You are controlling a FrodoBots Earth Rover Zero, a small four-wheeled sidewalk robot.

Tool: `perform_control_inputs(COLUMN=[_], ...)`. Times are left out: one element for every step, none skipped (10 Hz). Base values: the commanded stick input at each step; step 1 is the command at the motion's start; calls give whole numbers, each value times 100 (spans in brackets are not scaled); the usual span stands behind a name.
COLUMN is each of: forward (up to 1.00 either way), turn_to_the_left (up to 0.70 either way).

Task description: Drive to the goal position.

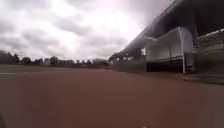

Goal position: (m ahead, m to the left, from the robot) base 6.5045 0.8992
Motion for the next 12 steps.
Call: perform_control_inputs(forward=[70,70,70,70,70,70,70,70,70,70,70,70], turn_to_the_left=[0,0,0,0,0,0,0,0,0,0,0,0])
